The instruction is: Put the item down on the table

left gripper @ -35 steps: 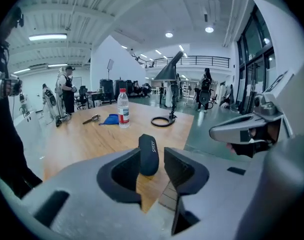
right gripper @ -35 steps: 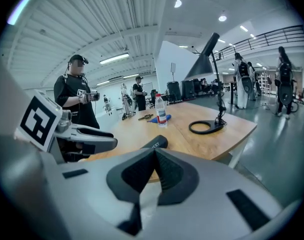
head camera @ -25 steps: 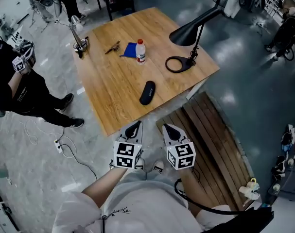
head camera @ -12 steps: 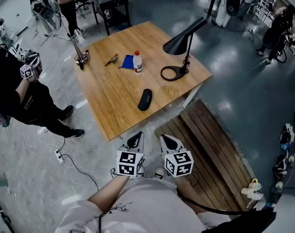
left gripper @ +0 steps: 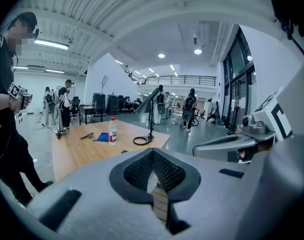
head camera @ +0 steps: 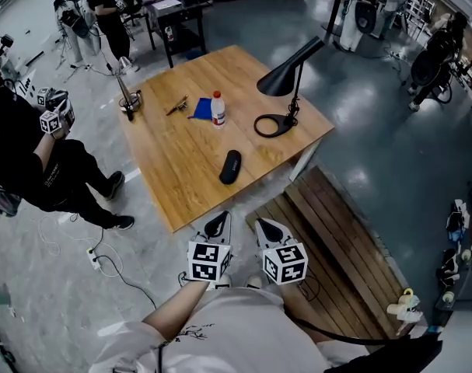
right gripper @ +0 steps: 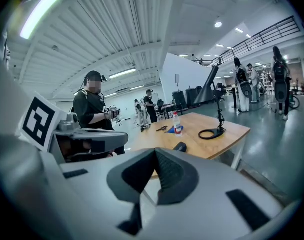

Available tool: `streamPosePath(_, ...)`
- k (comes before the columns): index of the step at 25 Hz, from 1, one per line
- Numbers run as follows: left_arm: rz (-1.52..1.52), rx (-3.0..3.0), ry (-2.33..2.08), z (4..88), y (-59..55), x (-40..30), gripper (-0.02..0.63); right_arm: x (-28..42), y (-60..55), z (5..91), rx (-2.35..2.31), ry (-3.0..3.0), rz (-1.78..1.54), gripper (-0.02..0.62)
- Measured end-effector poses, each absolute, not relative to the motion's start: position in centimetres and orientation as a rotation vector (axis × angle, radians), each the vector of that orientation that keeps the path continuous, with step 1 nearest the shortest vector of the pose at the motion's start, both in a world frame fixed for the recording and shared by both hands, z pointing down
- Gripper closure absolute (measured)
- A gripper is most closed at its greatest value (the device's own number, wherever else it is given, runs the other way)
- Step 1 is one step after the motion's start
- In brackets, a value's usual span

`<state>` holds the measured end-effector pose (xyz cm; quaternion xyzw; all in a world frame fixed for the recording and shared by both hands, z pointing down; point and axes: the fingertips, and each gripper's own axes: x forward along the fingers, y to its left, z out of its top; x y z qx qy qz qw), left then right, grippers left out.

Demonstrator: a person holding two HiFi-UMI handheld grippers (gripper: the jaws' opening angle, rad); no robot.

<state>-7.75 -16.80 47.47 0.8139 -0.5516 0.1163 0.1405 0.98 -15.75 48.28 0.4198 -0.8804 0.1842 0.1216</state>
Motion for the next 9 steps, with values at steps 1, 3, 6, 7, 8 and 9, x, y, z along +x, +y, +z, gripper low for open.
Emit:
streamPosePath(1,0.332,2.351,-1.593,47.38,-16.84,-7.78,0.600,1.00,-15.77,48.20,1.225,-2.572,0.537,0.592)
streamPosePath(3,0.325,2.348,-1.591,47.36,-16.87,-7.85,0.600,0.99,-15.81,48.13,1.224,-2.573,0.537,0.592)
streamPosePath(6,0.327,2.338,-1.595,47.58,-16.59,-7.89,0.600,0.97,-15.67,48.18,1.219,-2.573,0.535,0.592)
streamPosePath(7,0.330,2.336,-1.597,47.63,-16.43,-7.85,0.600,0.98,-15.57,48.21,1.216,-2.573,0.534,0.592)
streamPosePath(8,0.334,2.335,-1.598,47.68,-16.28,-7.80,0.600,0.97,-15.47,48.23,1.213,-2.572,0.532,0.592)
streamPosePath(9,0.337,2.334,-1.599,47.71,-16.12,-7.74,0.600,0.96,-15.36,48.25,1.210,-2.572,0.531,0.592)
